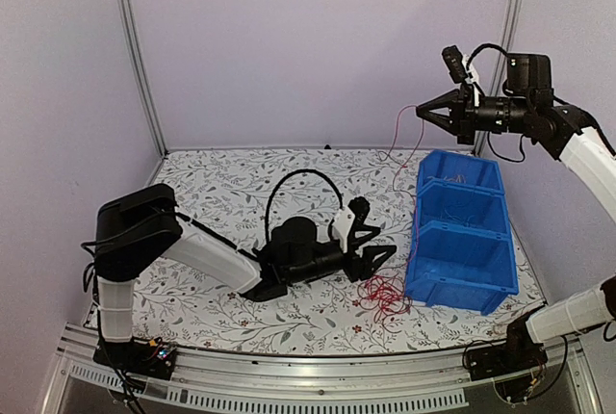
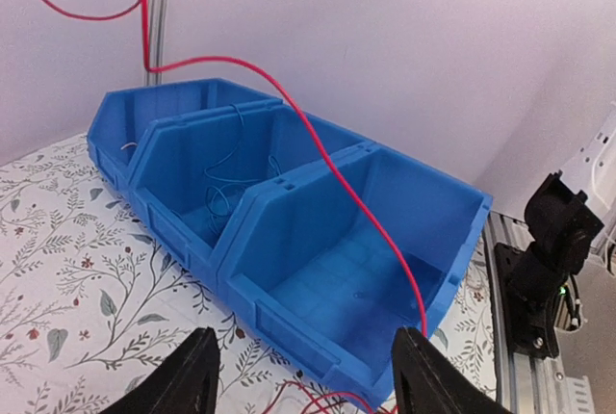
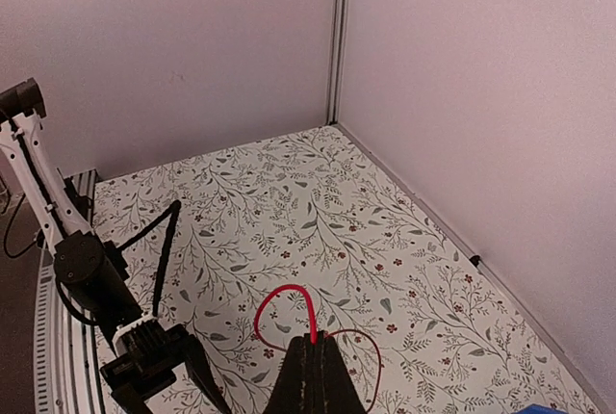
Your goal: Untangle the cables
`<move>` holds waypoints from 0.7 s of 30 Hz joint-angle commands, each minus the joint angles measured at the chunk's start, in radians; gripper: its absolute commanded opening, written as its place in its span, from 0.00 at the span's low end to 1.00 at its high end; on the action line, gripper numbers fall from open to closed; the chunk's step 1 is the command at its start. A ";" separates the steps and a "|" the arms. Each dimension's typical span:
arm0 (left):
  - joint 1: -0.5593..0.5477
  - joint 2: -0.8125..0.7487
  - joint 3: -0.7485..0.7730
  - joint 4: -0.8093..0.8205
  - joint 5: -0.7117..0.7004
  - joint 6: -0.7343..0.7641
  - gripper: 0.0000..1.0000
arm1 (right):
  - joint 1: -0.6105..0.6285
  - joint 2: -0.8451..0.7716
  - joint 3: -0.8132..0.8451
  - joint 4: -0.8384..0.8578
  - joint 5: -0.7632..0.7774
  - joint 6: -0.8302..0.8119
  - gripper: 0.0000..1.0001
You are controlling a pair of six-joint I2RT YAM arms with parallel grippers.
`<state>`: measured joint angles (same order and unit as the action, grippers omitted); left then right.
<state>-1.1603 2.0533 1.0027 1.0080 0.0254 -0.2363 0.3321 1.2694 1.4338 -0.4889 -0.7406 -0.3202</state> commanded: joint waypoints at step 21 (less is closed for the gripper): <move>0.079 0.169 0.363 -0.142 0.174 -0.415 0.49 | 0.087 0.071 0.017 0.044 -0.059 0.026 0.00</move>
<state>-1.0859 2.1990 1.3365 0.9165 0.1947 -0.5858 0.4080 1.3346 1.4322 -0.4671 -0.7883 -0.2985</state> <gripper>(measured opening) 0.508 0.012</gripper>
